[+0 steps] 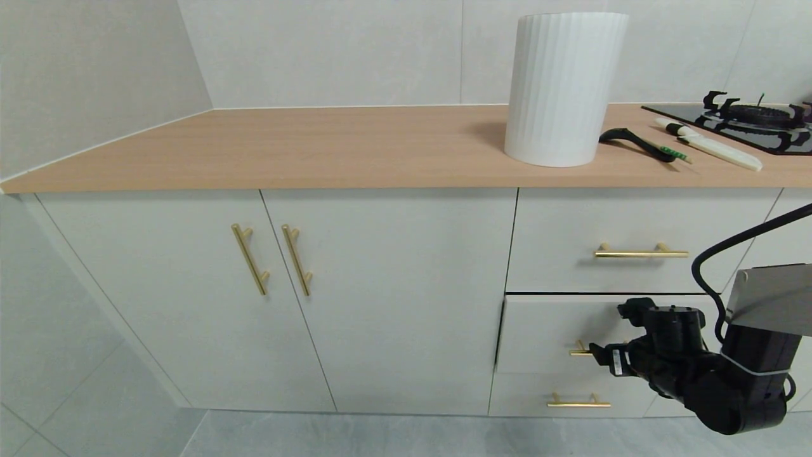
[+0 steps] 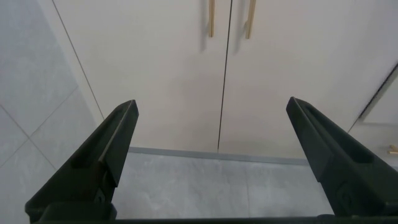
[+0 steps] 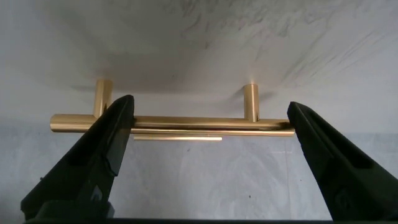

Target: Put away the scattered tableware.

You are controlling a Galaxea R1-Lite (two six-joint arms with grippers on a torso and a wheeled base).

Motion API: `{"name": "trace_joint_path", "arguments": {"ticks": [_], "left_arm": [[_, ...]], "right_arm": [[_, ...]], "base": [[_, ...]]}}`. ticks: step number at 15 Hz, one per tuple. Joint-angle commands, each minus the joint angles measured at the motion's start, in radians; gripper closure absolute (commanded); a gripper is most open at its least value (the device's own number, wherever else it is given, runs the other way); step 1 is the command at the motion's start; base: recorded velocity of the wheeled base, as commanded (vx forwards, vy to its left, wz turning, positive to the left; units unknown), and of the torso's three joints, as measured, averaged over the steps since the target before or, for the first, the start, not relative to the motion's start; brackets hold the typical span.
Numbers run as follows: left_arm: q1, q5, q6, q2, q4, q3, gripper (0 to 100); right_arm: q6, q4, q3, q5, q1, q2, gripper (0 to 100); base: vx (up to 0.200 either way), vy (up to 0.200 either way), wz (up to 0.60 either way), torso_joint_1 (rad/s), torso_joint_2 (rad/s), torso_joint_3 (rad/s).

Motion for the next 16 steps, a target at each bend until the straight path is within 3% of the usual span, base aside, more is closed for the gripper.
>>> {"name": "trace_joint_path", "arguments": {"ticks": [1, 2, 4, 7, 9, 13, 16], "left_arm": [[0.0, 0.0, -0.001, 0.0, 0.0, 0.0, 0], [0.0, 0.0, -0.001, 0.0, 0.0, 0.0, 0], [0.0, 0.0, -0.001, 0.0, 0.0, 0.0, 0], [0.0, 0.0, -0.001, 0.0, 0.0, 0.0, 0], [0.0, 0.0, -0.001, 0.0, 0.0, 0.0, 0], [0.0, 0.0, -0.001, 0.0, 0.0, 0.0, 0], [0.0, 0.0, -0.001, 0.0, 0.0, 0.0, 0]], "right_arm": [[-0.003, 0.001, 0.063, 0.0, 0.004, -0.079, 0], [-0.016, 0.025, 0.103, 0.005, 0.007, -0.159, 0], [-0.019, 0.235, 0.137, 0.022, 0.036, -0.421, 0], [-0.016, 0.798, 0.014, 0.059, 0.111, -0.862, 0], [0.0, 1.033, -0.078, 0.077, 0.131, -0.971, 0], [0.03, 0.872, -0.087, 0.082, 0.131, -0.86, 0], [0.034, 0.824, -0.124, 0.077, 0.129, -0.73, 0]], "base": [[0.0, 0.0, 0.0, 0.0, 0.0, 0.0], [0.0, 0.0, 0.0, 0.0, 0.0, 0.0], [0.0, 0.0, 0.0, 0.0, 0.0, 0.0], [0.0, 0.0, 0.0, 0.0, 0.0, 0.0], [0.0, 0.0, 0.0, 0.0, 0.0, 0.0], [0.0, 0.0, 0.0, 0.0, 0.0, 0.0], [0.0, 0.0, 0.0, 0.0, 0.0, 0.0]]}}
